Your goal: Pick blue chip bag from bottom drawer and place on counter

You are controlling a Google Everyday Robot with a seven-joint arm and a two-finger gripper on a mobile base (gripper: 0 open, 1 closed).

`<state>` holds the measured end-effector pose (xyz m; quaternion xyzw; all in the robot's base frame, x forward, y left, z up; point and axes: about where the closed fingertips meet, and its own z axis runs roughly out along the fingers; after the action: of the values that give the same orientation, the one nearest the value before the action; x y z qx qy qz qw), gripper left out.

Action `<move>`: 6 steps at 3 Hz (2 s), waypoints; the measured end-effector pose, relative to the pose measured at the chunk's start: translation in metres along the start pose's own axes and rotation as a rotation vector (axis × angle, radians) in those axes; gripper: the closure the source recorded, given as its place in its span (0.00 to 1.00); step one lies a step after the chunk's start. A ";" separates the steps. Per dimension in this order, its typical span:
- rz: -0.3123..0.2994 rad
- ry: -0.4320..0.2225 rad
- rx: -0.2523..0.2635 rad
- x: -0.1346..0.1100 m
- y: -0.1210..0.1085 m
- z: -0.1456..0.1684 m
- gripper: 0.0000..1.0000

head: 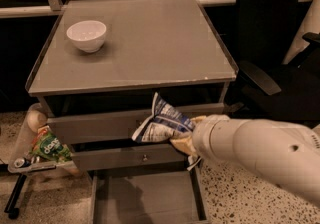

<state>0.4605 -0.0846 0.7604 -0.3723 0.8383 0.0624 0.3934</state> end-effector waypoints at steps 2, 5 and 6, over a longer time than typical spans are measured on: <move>-0.051 -0.085 0.142 -0.089 -0.092 -0.035 1.00; -0.128 -0.083 0.111 -0.209 -0.168 0.037 1.00; -0.144 -0.071 0.064 -0.227 -0.174 0.080 1.00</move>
Offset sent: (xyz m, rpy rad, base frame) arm 0.1395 -0.0386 0.1636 -0.0752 -0.2422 -0.0726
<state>0.7204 -0.0470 0.8985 -0.4163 0.7965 0.0205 0.4380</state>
